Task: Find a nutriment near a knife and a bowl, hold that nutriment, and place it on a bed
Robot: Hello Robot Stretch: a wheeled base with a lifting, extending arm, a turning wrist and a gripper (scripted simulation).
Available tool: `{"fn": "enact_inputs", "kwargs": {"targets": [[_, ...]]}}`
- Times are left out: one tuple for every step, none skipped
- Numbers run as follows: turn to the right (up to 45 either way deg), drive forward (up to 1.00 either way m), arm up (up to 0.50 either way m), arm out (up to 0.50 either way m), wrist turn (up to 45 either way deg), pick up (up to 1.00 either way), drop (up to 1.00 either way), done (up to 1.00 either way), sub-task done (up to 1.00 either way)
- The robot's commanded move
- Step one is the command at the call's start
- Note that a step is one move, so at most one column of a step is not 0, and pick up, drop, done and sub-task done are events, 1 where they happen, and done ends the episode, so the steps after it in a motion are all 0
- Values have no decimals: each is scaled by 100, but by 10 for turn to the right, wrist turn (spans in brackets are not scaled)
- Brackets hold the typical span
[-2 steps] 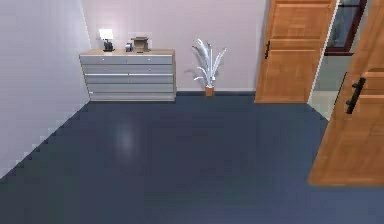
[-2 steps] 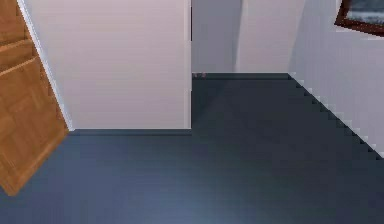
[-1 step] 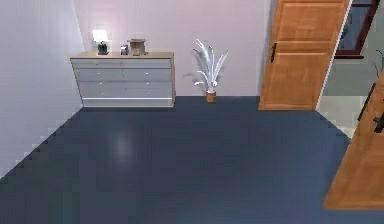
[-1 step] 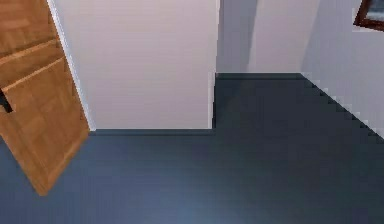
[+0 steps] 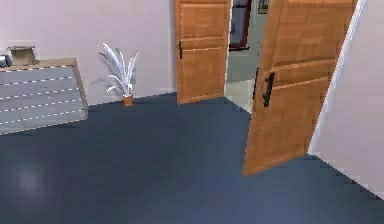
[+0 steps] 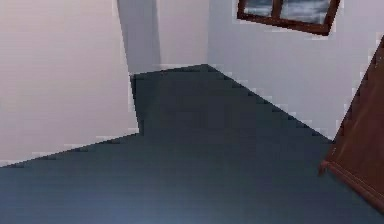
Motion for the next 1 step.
{"fn": "enact_inputs", "kwargs": {"targets": [[0, 100, 0, 0, 0, 0, 0, 0, 0]]}}
